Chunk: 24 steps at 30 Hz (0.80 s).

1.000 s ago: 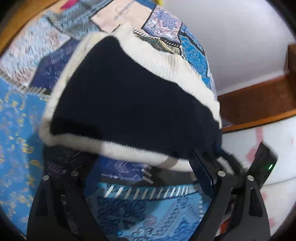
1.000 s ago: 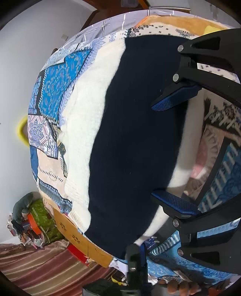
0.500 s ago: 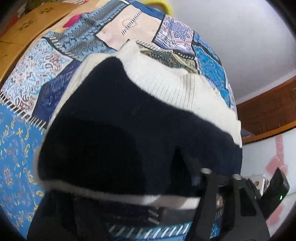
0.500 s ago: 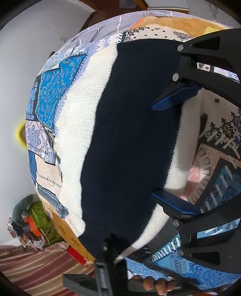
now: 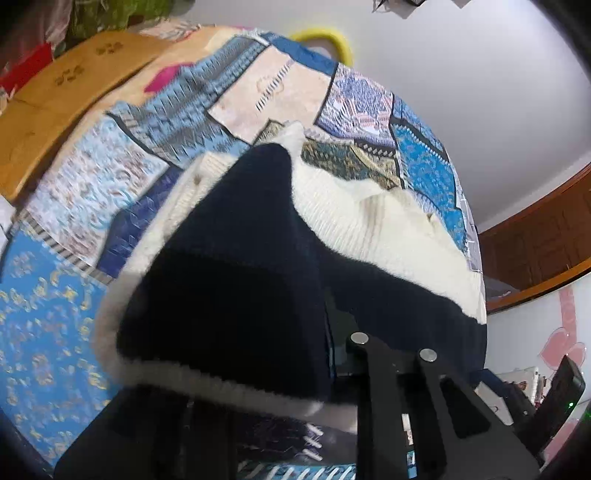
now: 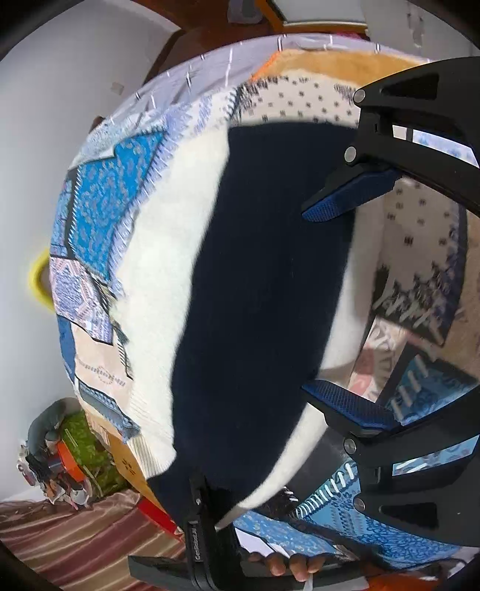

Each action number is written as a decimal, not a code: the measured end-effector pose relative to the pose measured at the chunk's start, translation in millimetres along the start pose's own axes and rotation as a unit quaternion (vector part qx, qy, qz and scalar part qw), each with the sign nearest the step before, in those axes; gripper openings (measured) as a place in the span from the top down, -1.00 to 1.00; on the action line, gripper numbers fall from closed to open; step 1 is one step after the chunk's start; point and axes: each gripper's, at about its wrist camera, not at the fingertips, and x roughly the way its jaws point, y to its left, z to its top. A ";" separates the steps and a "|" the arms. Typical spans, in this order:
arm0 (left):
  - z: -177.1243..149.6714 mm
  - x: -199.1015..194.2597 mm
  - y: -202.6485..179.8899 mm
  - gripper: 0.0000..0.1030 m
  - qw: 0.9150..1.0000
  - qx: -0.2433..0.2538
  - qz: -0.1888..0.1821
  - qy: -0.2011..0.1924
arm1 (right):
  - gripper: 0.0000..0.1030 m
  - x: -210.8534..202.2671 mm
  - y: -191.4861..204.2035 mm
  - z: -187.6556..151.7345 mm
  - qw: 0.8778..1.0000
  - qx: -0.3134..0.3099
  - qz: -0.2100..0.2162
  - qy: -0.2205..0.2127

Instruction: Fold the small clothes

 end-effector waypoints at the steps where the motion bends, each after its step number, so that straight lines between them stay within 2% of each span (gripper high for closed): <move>1: 3.1 -4.4 1.2 0.57 1.000 0.002 0.008 -0.007 | -0.66 -3.9 -2.7 0.1 1.000 0.002 -0.002 -0.004; 7: 30.8 -44.4 14.5 0.59 0.994 0.021 0.085 -0.064 | -0.66 -18.4 -15.3 1.7 1.000 0.020 0.000 -0.022; 11: 46.5 -67.2 15.7 0.59 0.990 0.036 0.104 -0.090 | -0.67 -21.4 -18.4 3.5 0.999 0.028 0.003 -0.031; 17: 46.2 -84.8 -8.8 0.59 0.989 0.063 0.087 -0.103 | -0.66 -9.9 -24.6 -0.3 0.999 0.043 0.008 -0.025; 21: 40.5 -91.1 -42.4 0.60 0.991 0.077 0.031 -0.106 | -0.66 -0.1 -28.5 -8.8 0.999 0.047 0.009 -0.004; 24: 35.3 -89.9 -76.4 0.60 0.989 0.104 0.008 -0.104 | -0.66 1.1 -33.6 -13.4 0.999 0.052 0.012 -0.002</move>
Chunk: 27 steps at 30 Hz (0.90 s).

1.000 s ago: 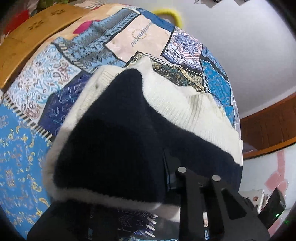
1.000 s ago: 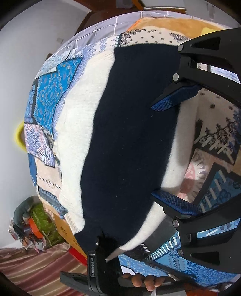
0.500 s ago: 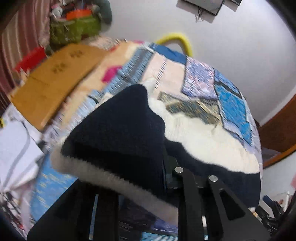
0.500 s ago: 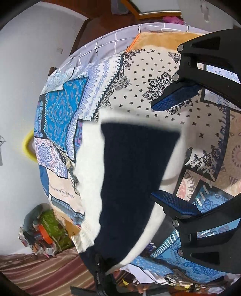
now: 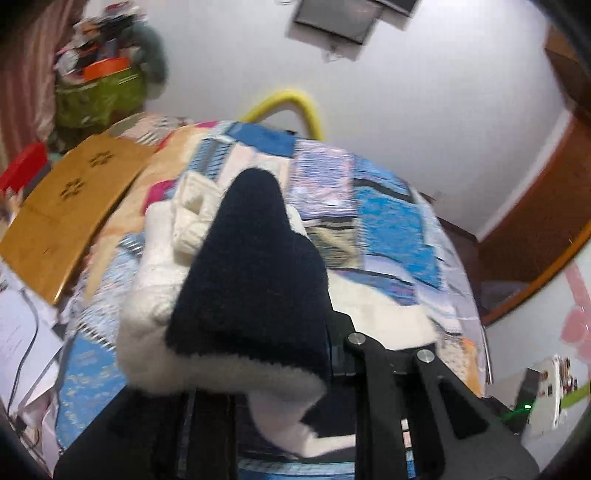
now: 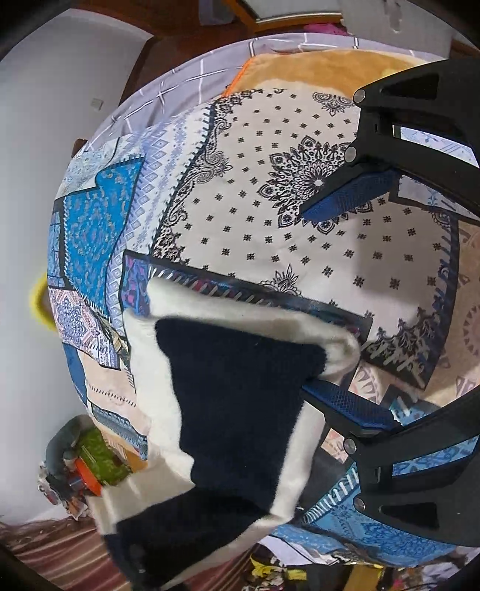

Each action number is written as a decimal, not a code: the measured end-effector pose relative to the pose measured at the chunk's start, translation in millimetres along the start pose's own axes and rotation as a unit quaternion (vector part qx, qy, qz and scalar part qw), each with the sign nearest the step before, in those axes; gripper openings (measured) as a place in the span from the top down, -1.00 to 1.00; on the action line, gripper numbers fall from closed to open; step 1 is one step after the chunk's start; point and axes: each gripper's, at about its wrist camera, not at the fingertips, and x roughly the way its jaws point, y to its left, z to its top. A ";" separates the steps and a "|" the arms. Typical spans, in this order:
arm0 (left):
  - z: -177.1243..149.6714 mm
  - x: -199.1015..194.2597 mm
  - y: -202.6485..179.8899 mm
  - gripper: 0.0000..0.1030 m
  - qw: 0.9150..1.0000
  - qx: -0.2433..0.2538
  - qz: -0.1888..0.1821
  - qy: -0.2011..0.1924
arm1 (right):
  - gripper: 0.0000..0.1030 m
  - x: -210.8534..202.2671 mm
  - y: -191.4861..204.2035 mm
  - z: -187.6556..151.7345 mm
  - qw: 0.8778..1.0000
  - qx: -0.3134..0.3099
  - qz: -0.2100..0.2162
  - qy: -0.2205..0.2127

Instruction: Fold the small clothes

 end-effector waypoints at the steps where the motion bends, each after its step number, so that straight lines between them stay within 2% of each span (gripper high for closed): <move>1: 1.1 1.5 -13.0 0.60 1.000 0.009 -0.009 0.001 | -0.66 -0.5 -1.2 -0.2 1.000 0.003 0.002 -0.001; 7: 1.9 19.8 -83.0 0.63 0.998 0.044 -0.054 0.011 | -0.66 5.1 -6.6 -1.2 1.000 0.019 0.010 0.002; 13: -24.3 44.7 -132.7 0.67 0.992 0.094 -0.070 0.036 | -0.66 8.4 -8.4 -3.5 0.999 0.028 0.019 0.005; 23: -68.0 48.3 -148.7 0.67 0.979 0.186 -0.068 0.056 | -0.67 13.8 -10.1 -4.9 0.999 0.035 0.027 0.007; 27: -77.5 49.3 -146.7 0.62 0.975 0.199 -0.065 0.071 | -0.67 12.8 -10.0 -4.6 0.999 0.037 0.026 0.008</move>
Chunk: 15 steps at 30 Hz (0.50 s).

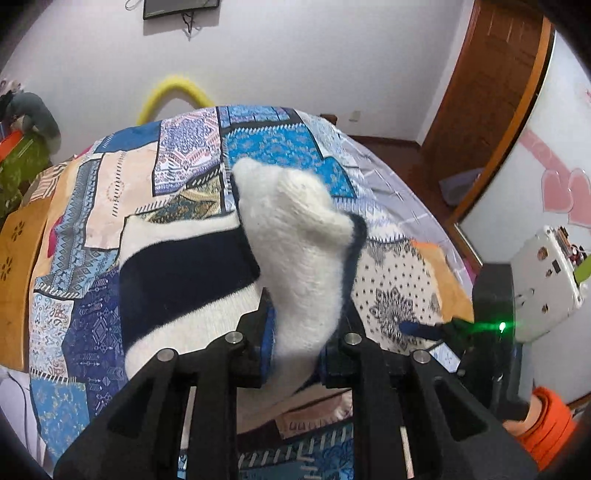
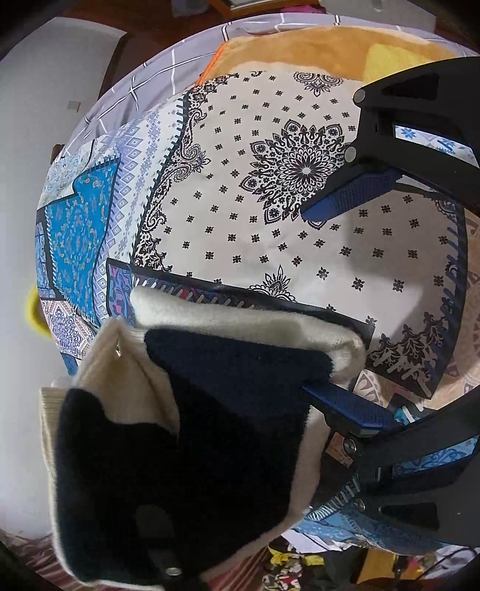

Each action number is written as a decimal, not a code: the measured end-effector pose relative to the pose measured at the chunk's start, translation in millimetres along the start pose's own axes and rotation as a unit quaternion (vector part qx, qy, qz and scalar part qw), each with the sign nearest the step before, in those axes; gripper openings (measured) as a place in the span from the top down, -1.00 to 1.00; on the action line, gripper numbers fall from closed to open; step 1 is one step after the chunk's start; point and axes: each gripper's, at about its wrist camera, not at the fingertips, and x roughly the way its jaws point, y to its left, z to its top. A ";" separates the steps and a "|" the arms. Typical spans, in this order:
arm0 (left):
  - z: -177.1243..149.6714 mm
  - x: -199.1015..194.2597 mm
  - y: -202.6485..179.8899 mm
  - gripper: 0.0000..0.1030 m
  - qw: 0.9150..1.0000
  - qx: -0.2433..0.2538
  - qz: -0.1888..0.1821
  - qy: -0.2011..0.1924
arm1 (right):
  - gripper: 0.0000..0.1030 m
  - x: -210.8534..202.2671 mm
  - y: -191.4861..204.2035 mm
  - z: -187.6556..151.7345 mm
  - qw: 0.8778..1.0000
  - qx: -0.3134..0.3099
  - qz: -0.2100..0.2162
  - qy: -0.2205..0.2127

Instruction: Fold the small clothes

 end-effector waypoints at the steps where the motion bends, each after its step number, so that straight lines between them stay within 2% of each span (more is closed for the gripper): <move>1: -1.8 0.1 0.1 0.60 1.000 0.000 -0.002 0.003 | -0.67 -0.9 -0.1 0.0 1.000 -0.001 -0.001 0.000; 3: -5.6 -1.3 -0.8 0.50 1.000 0.003 -0.007 0.010 | -0.67 -3.7 0.6 -0.2 1.000 -0.002 -0.004 -0.001; 5: -9.6 -6.0 -4.4 0.22 1.000 0.012 -0.018 0.018 | -0.67 -7.8 1.3 -0.7 1.000 -0.004 -0.008 -0.003; 8: -14.8 -17.7 -7.6 -0.07 0.999 0.023 -0.025 0.015 | -0.67 -16.9 2.2 -1.0 1.000 -0.005 -0.013 -0.011; 15: -24.7 -54.5 12.4 -0.32 0.999 0.028 0.014 -0.016 | -0.67 -54.6 8.6 4.3 0.999 -0.003 -0.004 -0.047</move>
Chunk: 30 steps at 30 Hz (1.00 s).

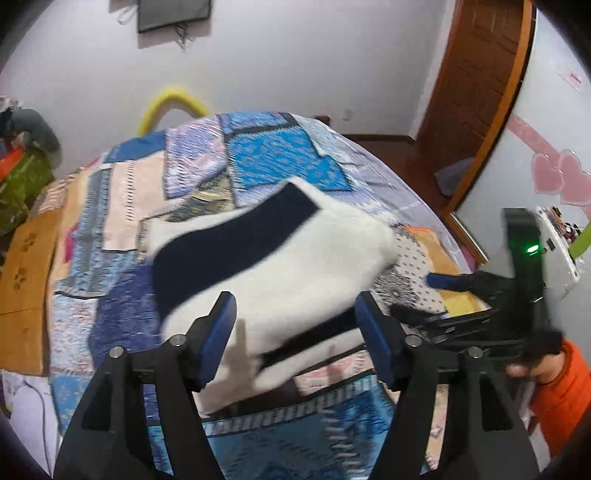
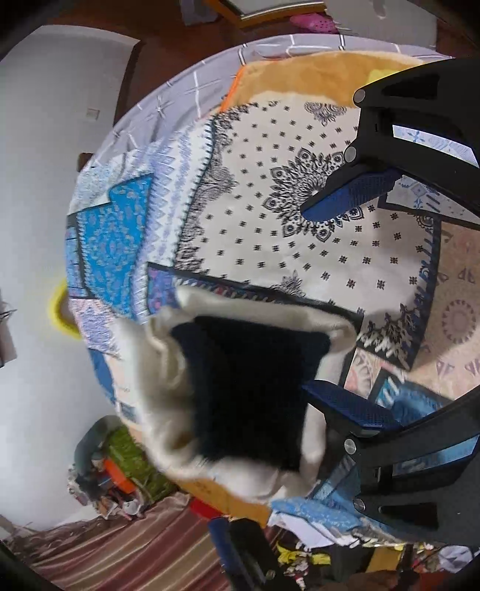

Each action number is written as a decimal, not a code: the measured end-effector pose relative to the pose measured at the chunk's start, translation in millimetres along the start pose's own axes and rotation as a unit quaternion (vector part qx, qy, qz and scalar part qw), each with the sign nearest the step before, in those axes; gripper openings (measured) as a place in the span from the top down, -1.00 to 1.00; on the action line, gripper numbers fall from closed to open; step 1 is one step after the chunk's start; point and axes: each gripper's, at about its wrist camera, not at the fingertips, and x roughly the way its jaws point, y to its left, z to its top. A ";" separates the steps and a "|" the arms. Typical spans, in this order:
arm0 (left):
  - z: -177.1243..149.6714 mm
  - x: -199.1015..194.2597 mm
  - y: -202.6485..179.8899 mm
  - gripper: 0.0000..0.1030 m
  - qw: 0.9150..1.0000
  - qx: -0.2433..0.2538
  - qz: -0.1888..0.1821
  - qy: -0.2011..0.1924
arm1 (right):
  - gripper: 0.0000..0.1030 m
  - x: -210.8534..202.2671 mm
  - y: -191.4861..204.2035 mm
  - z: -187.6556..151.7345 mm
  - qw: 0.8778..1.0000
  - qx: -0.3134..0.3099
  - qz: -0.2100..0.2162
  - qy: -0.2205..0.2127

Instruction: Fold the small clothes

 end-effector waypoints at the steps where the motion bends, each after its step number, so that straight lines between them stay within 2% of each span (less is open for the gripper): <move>1: -1.5 -3.0 4.5 -0.37 1.000 -0.001 0.007 -0.003 | -0.67 -4.7 1.3 2.1 1.000 0.001 0.004 -0.005; 4: -9.0 -9.0 25.6 -0.44 0.999 -0.008 0.034 -0.008 | -0.67 -18.2 6.1 10.6 0.999 0.012 0.024 -0.019; 9: -27.8 -4.8 56.9 -0.54 0.998 -0.026 0.059 0.013 | -0.67 -26.3 20.9 25.8 0.999 0.012 0.039 -0.036; 13: -46.6 1.1 68.5 -0.61 0.997 -0.023 0.063 0.028 | -0.67 -22.1 34.2 36.4 0.998 0.010 0.043 -0.039; 19: -71.3 16.9 73.9 -0.64 0.997 -0.029 0.040 0.053 | -0.67 2.9 41.9 42.6 0.998 0.028 0.051 -0.016; 23: -81.0 31.9 77.6 -0.64 0.996 -0.032 0.045 0.073 | -0.66 14.5 43.9 43.7 0.997 0.043 0.058 -0.009; 25: -84.6 39.4 85.1 -0.64 0.995 -0.049 0.050 0.077 | -0.62 19.0 45.0 45.7 0.997 0.048 0.060 -0.006; 28: -89.4 45.9 94.9 -0.64 0.993 -0.075 0.040 0.083 | -0.43 23.8 48.4 48.7 0.996 0.052 0.068 -0.001; 30: -92.6 50.2 99.7 -0.64 0.992 -0.087 0.033 0.088 | -0.18 26.7 50.8 49.4 0.996 0.056 0.073 0.002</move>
